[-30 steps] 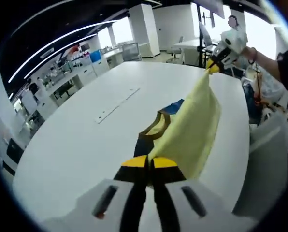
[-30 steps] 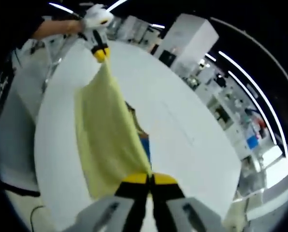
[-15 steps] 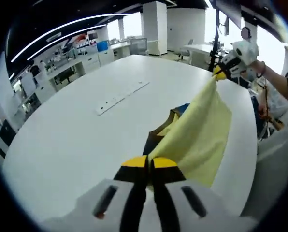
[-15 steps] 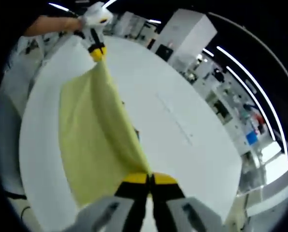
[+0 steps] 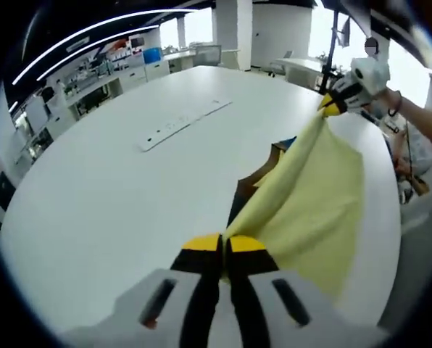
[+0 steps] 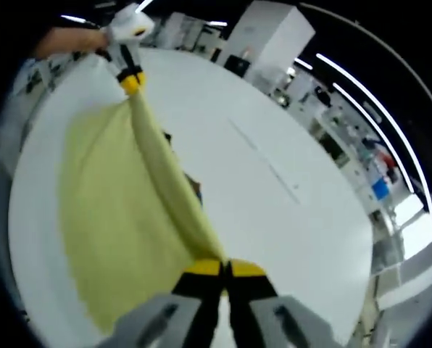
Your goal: Fold the garment on the visible template until the final outline fits inside the template.
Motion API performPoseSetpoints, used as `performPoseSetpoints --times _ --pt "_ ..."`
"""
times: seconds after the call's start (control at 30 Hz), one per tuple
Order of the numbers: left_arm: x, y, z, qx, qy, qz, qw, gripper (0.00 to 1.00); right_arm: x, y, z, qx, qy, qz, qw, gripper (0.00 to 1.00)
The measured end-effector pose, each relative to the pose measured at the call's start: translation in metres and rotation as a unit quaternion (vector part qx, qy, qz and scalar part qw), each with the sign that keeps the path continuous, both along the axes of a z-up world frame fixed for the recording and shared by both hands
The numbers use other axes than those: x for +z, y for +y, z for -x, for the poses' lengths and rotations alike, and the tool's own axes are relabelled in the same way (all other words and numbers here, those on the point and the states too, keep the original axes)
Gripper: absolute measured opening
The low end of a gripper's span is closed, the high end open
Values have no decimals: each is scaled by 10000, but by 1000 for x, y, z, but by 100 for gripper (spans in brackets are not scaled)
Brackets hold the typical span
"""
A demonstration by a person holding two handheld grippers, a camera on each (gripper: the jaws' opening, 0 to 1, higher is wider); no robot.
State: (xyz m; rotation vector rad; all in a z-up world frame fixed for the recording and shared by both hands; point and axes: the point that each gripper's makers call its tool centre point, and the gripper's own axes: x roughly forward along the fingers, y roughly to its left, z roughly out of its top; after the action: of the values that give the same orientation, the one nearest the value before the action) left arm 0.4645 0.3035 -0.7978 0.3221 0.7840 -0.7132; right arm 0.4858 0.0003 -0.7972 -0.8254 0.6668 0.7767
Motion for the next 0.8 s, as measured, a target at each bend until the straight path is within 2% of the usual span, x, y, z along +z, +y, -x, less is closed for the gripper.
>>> performPoseSetpoints --times 0.3,0.63,0.8 --pt "-32 2 -1 0 253 -103 9996 0 -26 3 -9 25 252 127 9996 0" --pt "-44 9 -5 49 342 -134 9993 3 -45 1 -14 107 448 167 9988 0" --pt "-43 10 -8 101 296 -94 9995 8 -47 -1 -14 65 517 74 9986 2"
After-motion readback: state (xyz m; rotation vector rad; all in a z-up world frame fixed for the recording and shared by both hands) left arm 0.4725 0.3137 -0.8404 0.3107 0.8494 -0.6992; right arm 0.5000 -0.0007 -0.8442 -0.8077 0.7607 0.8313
